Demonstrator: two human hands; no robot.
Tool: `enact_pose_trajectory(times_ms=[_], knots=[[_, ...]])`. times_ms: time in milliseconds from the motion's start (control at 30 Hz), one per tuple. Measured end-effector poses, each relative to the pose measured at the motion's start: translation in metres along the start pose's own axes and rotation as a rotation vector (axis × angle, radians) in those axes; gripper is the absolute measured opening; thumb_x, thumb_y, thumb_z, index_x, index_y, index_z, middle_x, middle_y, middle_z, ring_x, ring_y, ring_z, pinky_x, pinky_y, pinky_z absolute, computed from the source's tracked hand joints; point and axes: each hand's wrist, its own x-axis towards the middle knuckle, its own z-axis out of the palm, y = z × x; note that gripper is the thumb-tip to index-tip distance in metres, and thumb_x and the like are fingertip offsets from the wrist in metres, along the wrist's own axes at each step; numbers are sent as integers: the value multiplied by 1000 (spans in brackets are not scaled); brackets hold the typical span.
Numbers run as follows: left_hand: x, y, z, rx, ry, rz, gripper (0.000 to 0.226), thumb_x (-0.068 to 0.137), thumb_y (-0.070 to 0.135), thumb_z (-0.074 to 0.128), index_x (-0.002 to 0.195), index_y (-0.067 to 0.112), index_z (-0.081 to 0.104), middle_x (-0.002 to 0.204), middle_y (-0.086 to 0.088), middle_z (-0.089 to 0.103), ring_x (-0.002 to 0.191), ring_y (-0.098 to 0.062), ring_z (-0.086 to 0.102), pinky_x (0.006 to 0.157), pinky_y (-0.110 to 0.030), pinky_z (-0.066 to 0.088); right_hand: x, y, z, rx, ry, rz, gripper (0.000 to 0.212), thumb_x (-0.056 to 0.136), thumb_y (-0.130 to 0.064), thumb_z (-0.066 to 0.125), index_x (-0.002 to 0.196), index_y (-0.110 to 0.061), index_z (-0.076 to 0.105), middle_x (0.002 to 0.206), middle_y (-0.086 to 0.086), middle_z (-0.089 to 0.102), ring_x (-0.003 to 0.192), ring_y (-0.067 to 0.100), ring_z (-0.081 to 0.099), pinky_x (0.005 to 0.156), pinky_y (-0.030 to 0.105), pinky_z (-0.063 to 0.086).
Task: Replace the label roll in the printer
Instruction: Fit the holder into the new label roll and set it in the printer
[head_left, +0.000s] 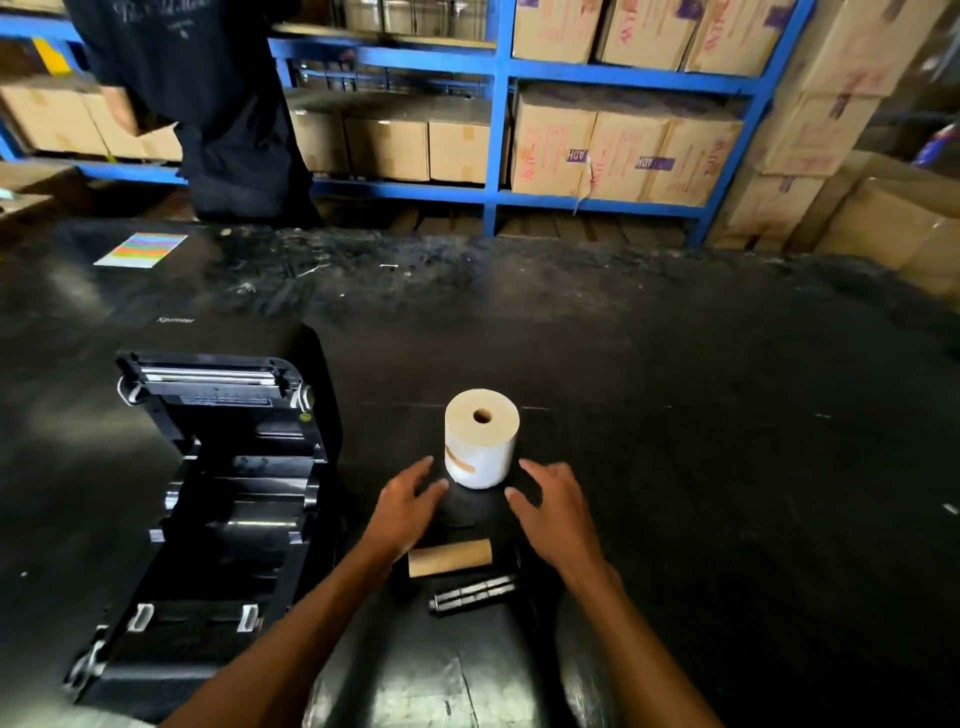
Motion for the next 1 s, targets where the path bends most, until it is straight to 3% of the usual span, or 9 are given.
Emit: enact_pose_trajectory(times_ms=[100,233,333,433,533,633,700,800,1000], knots=[[18,22,-5,-302,-15,-202,57,93,41,49,142,13,40,151,-7,39,138,-22,37,115,-40,29,33,-31,-5,-68,-54,-68,57,85,-32,61,138,-22,42,145,13,33,130,31,39,106,36,36],[19,35,0,-426,-128,-342,62,95,56,27,142,18,40,146,-4,45,131,-22,42,103,-37,35,64,-43,17,-254,-176,-42,67,83,-43,61,142,-29,32,157,20,1,138,39,25,111,42,31],[15,39,6,-414,-207,-327,61,95,59,17,141,26,41,142,5,49,133,-17,38,96,-35,31,71,-39,39,-261,-174,22,65,86,-43,58,142,-29,28,157,18,-8,132,40,34,105,42,38],[14,44,3,-439,-202,-321,58,98,51,16,138,23,45,125,7,55,114,-9,44,90,-29,29,74,-41,43,-228,-75,6,58,86,-36,60,137,-27,35,155,14,2,125,36,44,101,42,43],[13,45,2,-440,-174,-311,59,97,52,21,135,18,51,131,4,56,114,-8,46,93,-29,32,77,-37,34,-110,-73,13,57,83,-29,65,135,-20,42,150,11,16,121,32,48,101,37,43],[16,45,2,-422,0,-284,53,91,57,39,113,16,66,124,-3,65,106,-14,58,91,-31,43,74,-24,15,263,-38,134,48,80,-29,70,122,-12,56,135,12,45,109,26,56,94,34,49],[11,52,2,-419,65,-261,41,89,53,48,102,17,65,111,-4,67,94,-14,61,78,-29,46,59,-21,0,568,-67,278,34,82,-29,68,113,-17,58,121,9,57,103,22,60,85,38,57],[-2,65,5,-467,50,-260,39,88,53,51,99,17,60,95,5,61,83,-7,56,62,-23,41,26,-18,-17,872,-123,369,26,86,-22,65,110,-13,59,105,8,65,95,20,66,83,41,58],[-33,65,26,-629,-180,-405,51,80,61,57,104,18,70,100,-7,75,92,-27,71,74,-41,59,-31,-9,-23,1108,-81,456,11,87,-20,63,97,-19,61,104,11,69,100,28,67,81,38,59]])
